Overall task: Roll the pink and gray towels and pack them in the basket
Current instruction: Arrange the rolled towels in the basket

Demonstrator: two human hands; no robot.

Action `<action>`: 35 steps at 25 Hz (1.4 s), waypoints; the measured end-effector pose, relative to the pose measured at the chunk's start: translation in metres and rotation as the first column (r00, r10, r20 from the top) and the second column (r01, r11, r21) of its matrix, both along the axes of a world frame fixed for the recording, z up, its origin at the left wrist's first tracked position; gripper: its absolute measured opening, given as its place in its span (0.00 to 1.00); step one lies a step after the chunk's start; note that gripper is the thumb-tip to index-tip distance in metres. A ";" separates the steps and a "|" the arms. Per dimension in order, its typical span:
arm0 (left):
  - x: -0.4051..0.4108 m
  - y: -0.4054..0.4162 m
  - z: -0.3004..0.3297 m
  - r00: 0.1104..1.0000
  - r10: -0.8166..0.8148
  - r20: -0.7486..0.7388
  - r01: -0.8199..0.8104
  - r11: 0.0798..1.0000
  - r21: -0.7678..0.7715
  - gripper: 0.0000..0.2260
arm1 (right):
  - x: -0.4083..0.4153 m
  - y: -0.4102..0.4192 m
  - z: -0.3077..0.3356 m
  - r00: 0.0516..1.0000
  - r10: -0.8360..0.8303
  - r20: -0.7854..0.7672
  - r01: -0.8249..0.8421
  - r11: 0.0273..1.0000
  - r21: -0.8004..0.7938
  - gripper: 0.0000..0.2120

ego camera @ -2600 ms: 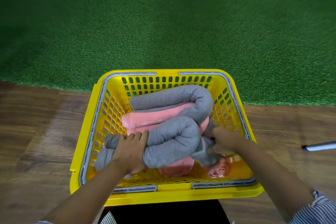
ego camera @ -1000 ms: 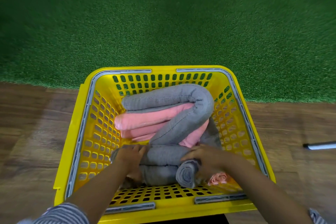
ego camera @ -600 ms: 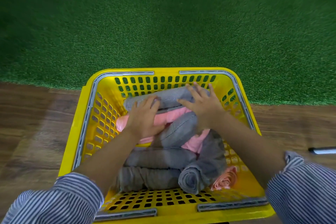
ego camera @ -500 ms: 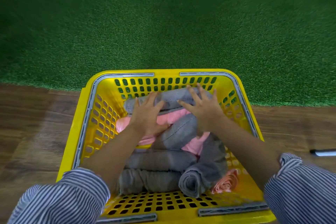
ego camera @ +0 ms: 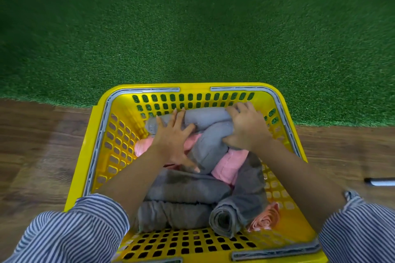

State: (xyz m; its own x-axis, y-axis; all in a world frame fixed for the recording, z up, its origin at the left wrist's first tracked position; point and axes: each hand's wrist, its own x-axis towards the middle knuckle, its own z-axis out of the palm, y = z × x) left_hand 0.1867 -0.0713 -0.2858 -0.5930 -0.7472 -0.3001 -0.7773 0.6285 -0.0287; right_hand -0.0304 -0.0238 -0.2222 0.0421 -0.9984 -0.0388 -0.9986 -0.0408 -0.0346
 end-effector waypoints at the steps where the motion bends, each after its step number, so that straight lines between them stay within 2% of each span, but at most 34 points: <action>1: -0.001 0.001 0.002 1.000 -0.020 -0.021 0.019 0.999 -0.029 0.58 | -0.002 0.001 0.010 0.996 -0.037 0.080 0.040 0.999 -0.035 0.37; 3: -0.007 0.002 0.008 0.989 -0.048 -0.142 0.038 0.996 -0.075 0.57 | -0.012 0.003 0.033 0.972 -0.084 0.219 0.112 0.986 -0.120 0.38; 5: -0.012 -0.003 0.019 0.950 -0.062 -0.307 0.019 0.990 -0.143 0.52 | -0.025 0.005 0.053 0.950 -0.072 0.303 0.143 0.965 -0.221 0.38; 6: -0.015 -0.006 0.026 0.936 -0.073 -0.343 0.009 0.983 -0.186 0.47 | -0.030 0.009 0.059 0.942 -0.067 0.330 0.152 0.959 -0.238 0.38; 8: -0.013 -0.007 0.041 0.939 -0.116 -0.323 0.032 0.967 -0.253 0.38 | -0.034 0.023 0.057 0.924 -0.066 0.375 0.149 0.969 -0.196 0.39; 10: -0.003 0.005 0.046 0.942 -0.178 -0.285 0.097 0.956 -0.275 0.29 | -0.033 0.042 0.035 0.896 -0.092 0.433 0.135 0.988 -0.069 0.40; 12: 0.016 0.021 0.042 0.942 -0.222 -0.252 0.144 0.945 -0.294 0.27 | -0.026 0.057 0.010 0.861 -0.094 0.500 0.093 0.995 0.027 0.43; 14: 0.042 0.036 0.042 0.965 -0.181 -0.189 0.140 0.967 -0.213 0.31 | -0.011 0.066 -0.013 0.824 -0.071 0.562 0.053 0.997 0.048 0.42; 16: 0.063 0.053 0.036 0.998 -0.036 -0.052 0.036 0.999 0.001 0.38 | 0.009 0.076 -0.031 0.813 -0.050 0.580 -0.036 0.990 0.136 0.44; 19: 0.067 0.087 0.011 0.992 -0.040 0.120 0.034 0.998 0.049 0.49 | 0.030 0.095 -0.056 0.878 0.049 0.477 -0.207 0.936 0.284 0.50; 21: 0.068 0.096 -0.012 0.985 -0.071 0.158 0.059 0.995 0.077 0.54 | 0.030 0.096 -0.059 0.891 0.062 0.450 -0.228 0.918 0.326 0.51; 23: 0.071 0.093 -0.022 0.986 -0.007 0.165 -0.027 0.980 0.199 0.59 | 0.025 0.096 -0.054 0.874 0.028 0.486 -0.228 0.906 0.358 0.51; 26: 0.066 0.079 -0.020 0.991 -0.016 0.136 -0.028 0.949 0.314 0.66 | 0.016 0.107 -0.050 0.843 -0.052 0.536 -0.171 0.918 0.359 0.49; 28: 0.061 0.074 -0.018 0.991 -0.018 0.134 -0.030 0.937 0.348 0.66 | 0.011 0.114 -0.048 0.852 -0.095 0.516 -0.124 0.919 0.375 0.48; 30: 0.061 0.075 -0.023 0.994 -0.008 0.111 -0.030 0.940 0.341 0.63 | 0.009 0.112 -0.048 0.862 -0.119 0.492 -0.088 0.922 0.377 0.50; 33: 0.061 0.077 -0.026 0.998 0.057 0.021 -0.061 0.925 0.375 0.56 | 0.014 0.097 -0.051 0.908 -0.089 0.409 -0.104 0.898 0.428 0.57; 35: 0.058 0.079 -0.022 0.998 0.048 -0.031 -0.035 0.943 0.331 0.53 | 0.021 0.087 -0.051 0.938 -0.079 0.337 -0.110 0.854 0.508 0.60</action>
State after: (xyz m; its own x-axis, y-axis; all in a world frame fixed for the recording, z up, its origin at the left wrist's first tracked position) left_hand 0.2449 0.0075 -0.3074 -0.5796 -0.6342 -0.5117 -0.7992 0.5650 0.2050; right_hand -0.0096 0.0632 -0.2733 0.1625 -0.8365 -0.5234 -0.9211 0.0617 -0.3845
